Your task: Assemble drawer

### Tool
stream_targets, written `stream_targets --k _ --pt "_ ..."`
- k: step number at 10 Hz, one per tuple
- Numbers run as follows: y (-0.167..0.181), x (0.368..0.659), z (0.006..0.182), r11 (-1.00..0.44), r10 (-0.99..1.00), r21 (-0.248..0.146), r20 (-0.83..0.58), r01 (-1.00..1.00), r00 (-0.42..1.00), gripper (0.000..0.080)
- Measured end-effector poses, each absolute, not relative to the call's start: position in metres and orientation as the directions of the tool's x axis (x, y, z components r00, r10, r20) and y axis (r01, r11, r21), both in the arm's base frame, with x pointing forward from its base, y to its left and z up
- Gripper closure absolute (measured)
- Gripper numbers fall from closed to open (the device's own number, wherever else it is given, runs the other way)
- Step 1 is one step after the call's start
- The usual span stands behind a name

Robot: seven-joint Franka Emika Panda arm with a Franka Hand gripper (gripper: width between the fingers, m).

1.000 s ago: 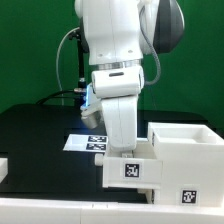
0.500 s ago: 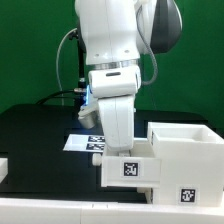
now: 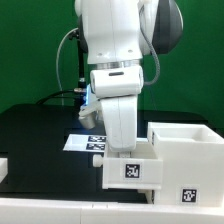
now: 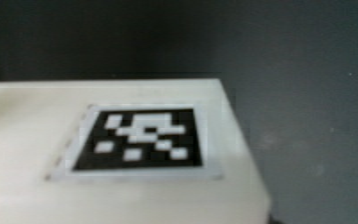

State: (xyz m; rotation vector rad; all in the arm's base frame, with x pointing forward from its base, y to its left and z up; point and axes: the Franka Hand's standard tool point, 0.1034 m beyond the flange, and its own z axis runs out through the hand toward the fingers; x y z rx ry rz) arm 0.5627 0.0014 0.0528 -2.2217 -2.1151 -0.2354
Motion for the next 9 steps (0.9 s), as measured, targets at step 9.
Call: stream_targets --k 9 --pt "0.0006 0.56 0.0525 -0.049 0.987 0.025 0.154 0.998 0.045 0.0761"
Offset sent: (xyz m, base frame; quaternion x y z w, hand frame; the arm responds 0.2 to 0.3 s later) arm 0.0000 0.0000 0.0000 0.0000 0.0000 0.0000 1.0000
